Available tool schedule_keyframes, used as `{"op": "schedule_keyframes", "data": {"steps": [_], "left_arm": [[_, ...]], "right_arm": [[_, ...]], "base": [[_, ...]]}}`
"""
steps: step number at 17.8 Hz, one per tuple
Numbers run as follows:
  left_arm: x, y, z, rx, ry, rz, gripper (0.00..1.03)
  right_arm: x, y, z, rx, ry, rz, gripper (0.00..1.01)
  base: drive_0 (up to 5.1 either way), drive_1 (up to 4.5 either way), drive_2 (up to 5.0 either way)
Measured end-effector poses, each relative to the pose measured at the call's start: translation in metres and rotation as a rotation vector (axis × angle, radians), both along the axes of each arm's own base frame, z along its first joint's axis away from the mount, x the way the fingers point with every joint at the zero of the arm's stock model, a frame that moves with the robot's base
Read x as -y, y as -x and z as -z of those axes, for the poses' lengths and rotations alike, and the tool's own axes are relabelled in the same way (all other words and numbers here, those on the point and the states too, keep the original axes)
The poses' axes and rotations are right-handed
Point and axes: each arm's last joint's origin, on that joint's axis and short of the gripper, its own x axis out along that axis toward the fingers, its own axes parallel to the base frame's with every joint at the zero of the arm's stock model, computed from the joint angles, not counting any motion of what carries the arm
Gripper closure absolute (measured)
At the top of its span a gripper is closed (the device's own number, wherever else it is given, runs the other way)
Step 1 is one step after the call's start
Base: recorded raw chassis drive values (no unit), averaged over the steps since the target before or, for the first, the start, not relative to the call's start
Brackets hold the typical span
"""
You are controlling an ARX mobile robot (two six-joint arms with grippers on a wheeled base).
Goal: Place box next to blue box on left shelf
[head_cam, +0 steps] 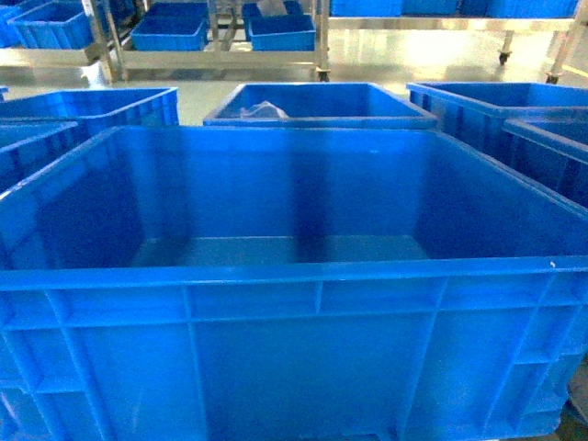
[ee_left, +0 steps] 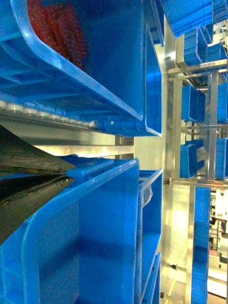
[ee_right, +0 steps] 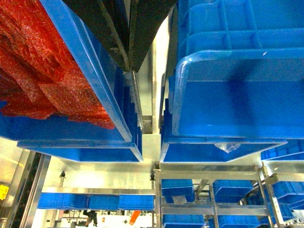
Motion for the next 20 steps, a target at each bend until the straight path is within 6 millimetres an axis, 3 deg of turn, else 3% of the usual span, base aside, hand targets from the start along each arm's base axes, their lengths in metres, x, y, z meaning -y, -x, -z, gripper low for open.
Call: {"op": "schedule_keyframes", "data": {"steps": [20], "left_arm": [[0.0, 0.024, 0.004, -0.011, 0.0, -0.001, 1.01]], "right_arm": [[0.0, 0.028, 0.004, -0.022, 0.0, 0.0, 0.99]], "base": [[0.0, 0.0, 0.0]]}}
